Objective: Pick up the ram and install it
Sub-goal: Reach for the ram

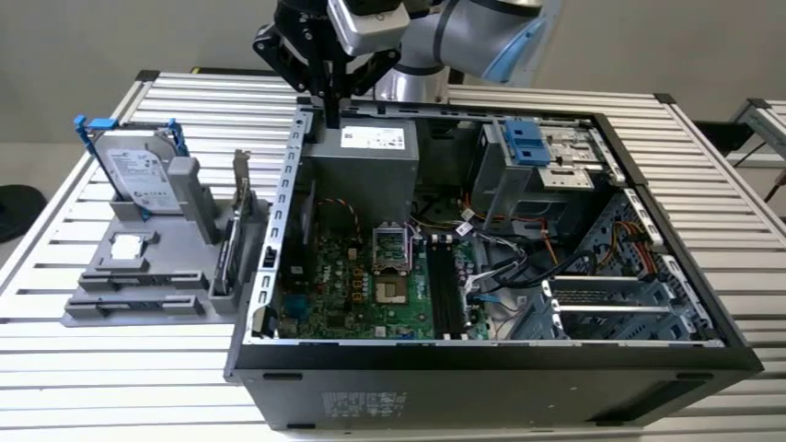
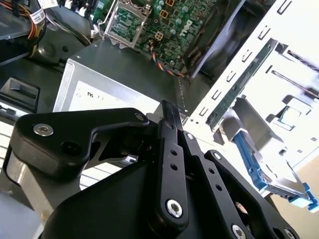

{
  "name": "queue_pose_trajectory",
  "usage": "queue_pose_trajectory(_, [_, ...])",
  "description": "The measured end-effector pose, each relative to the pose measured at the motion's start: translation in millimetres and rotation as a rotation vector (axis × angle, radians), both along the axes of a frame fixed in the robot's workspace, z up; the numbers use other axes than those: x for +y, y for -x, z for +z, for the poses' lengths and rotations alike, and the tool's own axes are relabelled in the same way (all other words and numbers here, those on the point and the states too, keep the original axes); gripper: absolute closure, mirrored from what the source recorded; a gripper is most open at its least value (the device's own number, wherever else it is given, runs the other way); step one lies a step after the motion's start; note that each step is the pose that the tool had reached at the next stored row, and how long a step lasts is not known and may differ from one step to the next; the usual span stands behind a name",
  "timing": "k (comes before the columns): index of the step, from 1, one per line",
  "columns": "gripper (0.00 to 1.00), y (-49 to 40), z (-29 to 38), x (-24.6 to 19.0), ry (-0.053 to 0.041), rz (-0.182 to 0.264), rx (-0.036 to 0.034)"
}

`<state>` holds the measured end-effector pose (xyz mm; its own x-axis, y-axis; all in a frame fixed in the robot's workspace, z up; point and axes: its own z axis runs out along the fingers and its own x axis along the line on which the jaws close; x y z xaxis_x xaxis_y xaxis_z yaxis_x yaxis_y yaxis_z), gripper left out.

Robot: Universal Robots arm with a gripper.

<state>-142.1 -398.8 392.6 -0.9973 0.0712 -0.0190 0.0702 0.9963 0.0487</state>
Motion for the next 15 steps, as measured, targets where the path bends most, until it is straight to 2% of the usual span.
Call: queue_pose_trajectory(15, [1.00,8.7,0.0,0.0,0.0000,0.000,0.0000])
